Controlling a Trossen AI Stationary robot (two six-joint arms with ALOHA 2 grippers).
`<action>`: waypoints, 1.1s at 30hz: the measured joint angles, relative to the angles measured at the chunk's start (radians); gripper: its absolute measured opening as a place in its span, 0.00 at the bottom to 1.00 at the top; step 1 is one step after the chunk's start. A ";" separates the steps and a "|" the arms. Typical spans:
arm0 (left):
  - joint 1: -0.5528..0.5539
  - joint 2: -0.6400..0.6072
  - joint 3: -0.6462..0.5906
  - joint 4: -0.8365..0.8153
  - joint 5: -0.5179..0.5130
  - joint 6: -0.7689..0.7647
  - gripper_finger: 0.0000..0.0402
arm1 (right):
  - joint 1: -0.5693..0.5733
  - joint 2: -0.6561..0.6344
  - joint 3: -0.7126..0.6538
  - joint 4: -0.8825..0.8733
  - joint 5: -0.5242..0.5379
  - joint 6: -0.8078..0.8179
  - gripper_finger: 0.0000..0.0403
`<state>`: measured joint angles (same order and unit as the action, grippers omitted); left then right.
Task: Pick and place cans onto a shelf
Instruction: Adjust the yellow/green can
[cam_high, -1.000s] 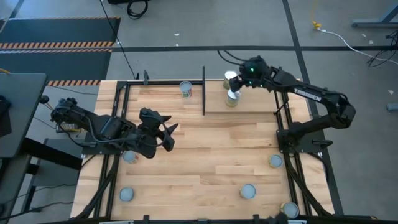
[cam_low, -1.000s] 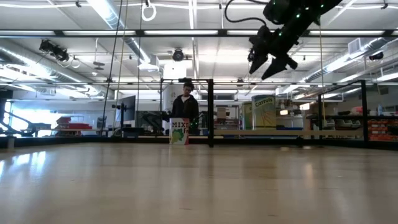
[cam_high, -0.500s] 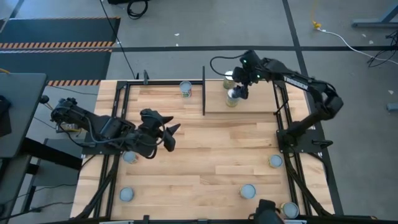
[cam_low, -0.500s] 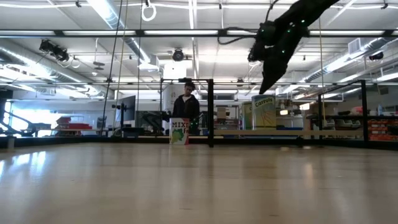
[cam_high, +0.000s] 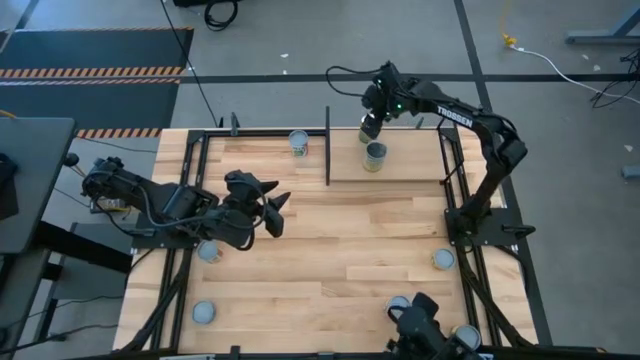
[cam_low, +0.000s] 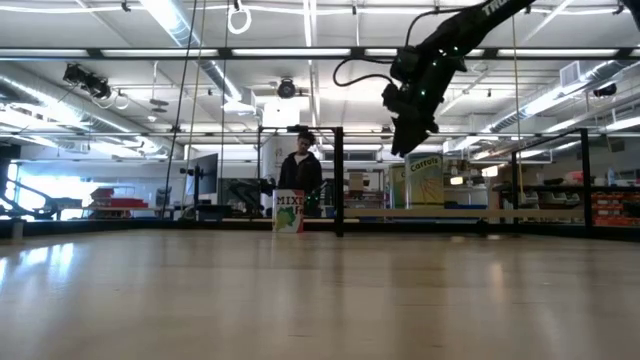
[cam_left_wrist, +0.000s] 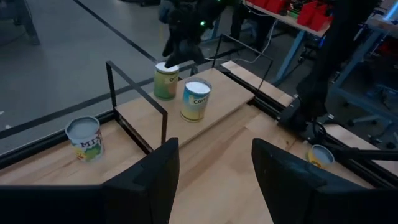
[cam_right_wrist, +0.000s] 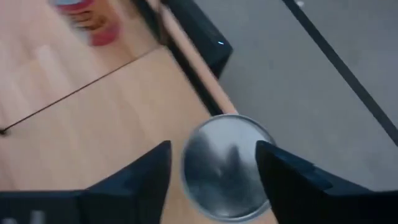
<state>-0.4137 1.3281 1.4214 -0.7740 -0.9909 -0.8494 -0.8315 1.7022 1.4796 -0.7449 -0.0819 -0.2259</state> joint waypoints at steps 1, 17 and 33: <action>0.000 0.000 0.000 -0.001 0.000 0.001 0.51 | -0.002 0.004 0.000 -0.003 0.016 0.023 0.54; -0.007 0.000 0.000 -0.009 0.020 0.010 0.51 | -0.028 0.044 0.000 -0.054 0.046 0.163 0.04; -0.019 0.000 0.000 -0.009 0.019 0.018 0.51 | -0.021 0.028 -0.002 -0.088 0.142 0.173 0.04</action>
<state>-0.4325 1.3281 1.4213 -0.7826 -0.9714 -0.8310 -0.8529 1.7307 1.4775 -0.8329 0.0602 -0.0532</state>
